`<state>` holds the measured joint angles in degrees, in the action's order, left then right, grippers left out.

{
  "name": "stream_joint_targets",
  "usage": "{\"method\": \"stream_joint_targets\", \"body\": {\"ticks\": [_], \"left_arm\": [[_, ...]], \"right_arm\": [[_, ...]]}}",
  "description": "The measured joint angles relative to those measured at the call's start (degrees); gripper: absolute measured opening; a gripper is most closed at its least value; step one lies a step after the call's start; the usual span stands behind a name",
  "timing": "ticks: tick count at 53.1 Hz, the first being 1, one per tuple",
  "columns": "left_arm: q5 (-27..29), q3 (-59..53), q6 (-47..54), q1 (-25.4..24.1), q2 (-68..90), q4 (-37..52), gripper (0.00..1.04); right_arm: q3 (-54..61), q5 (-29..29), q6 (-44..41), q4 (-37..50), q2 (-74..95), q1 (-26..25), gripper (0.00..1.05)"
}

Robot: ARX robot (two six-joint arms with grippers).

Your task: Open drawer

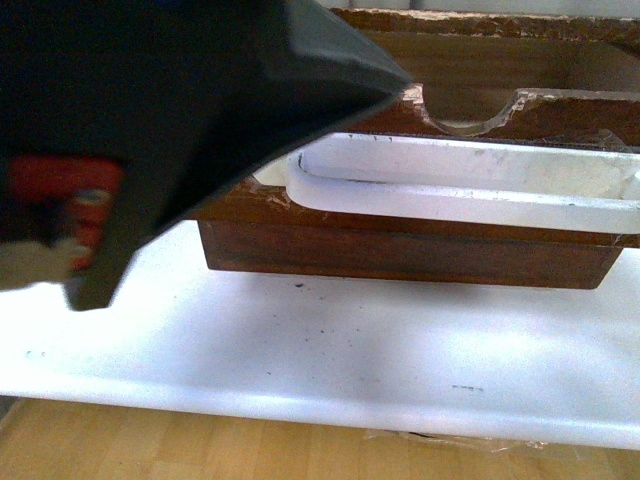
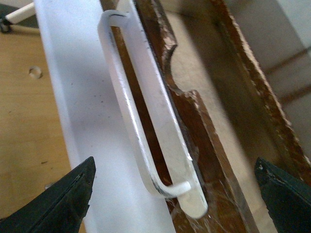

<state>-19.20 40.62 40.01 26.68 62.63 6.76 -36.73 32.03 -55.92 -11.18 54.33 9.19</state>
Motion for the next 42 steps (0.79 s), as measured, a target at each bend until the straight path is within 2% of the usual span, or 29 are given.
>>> {"method": "stream_joint_targets", "body": {"ticks": [11, 18, 29, 37, 42], "left_arm": [[11.4, -17.5, -12.3, -7.0, -10.9, 15.1, 0.98], [20.1, -25.9, -18.8, -8.3, -18.7, 19.0, 0.98], [31.1, -34.3, -29.8, -5.6, -31.6, 11.9, 0.98], [40.2, -38.3, -39.1, -4.6, -42.1, 2.2, 0.98], [43.7, -39.9, -44.7, -4.3, -49.6, -3.9, 0.98]], "right_arm": [[15.5, 1.8, 10.7, 13.4, -14.3, -8.5, 0.96], [24.9, 3.5, 21.3, 18.0, -23.6, -16.1, 0.96], [31.0, 6.5, 30.8, 16.7, -33.9, -23.5, 0.96], [33.4, 8.7, 36.4, 16.2, -37.9, -27.9, 0.96], [34.3, 9.5, 42.4, 16.6, -39.6, -30.5, 0.96]]}}
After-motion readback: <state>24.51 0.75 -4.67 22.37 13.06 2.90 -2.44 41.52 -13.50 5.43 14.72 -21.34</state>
